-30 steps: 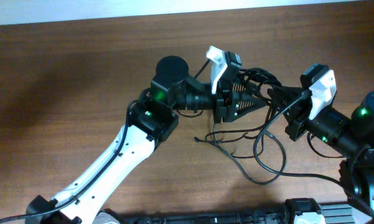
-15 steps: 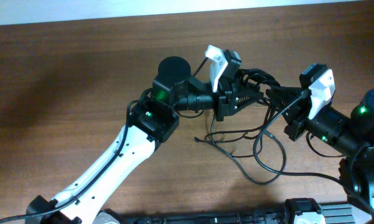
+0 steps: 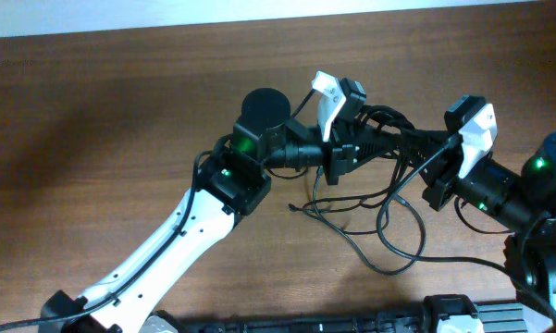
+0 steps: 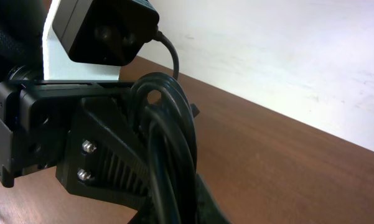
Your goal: Untangle cables
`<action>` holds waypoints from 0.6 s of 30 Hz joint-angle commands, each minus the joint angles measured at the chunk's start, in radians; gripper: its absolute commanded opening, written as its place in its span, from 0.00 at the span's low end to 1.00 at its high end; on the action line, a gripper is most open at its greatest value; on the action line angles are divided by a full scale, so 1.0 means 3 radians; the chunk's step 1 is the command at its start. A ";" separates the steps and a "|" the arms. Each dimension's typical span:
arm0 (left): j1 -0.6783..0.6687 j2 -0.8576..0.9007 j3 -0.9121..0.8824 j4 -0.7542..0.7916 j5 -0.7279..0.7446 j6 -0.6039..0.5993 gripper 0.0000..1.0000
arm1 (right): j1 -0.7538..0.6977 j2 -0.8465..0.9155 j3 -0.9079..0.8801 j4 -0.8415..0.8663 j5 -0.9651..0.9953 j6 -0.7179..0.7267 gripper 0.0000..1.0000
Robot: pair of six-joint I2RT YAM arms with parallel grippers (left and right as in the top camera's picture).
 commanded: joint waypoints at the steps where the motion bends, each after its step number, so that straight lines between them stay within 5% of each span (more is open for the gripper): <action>1: -0.0010 -0.0015 0.0037 -0.0004 -0.0089 0.0009 0.00 | 0.0003 -0.0036 0.0008 0.0025 -0.0137 0.0025 0.27; 5: -0.0010 -0.0015 0.0037 -0.0005 -0.0117 0.0009 0.00 | 0.0003 -0.0036 0.0008 0.0051 -0.0135 0.0025 0.59; 9: -0.0009 -0.0015 0.0037 -0.0005 -0.0118 0.0009 0.00 | 0.0003 -0.0036 0.0009 0.0104 -0.0103 -0.0008 0.62; 17: -0.0010 -0.0015 0.0037 -0.0065 -0.0116 0.0009 0.00 | 0.0003 -0.0036 0.0009 0.0137 0.0256 -0.0050 0.04; 18: -0.0010 -0.0015 0.0037 -0.0065 -0.0117 0.0009 0.00 | 0.0003 -0.0036 0.0008 0.0136 0.0258 -0.0051 0.04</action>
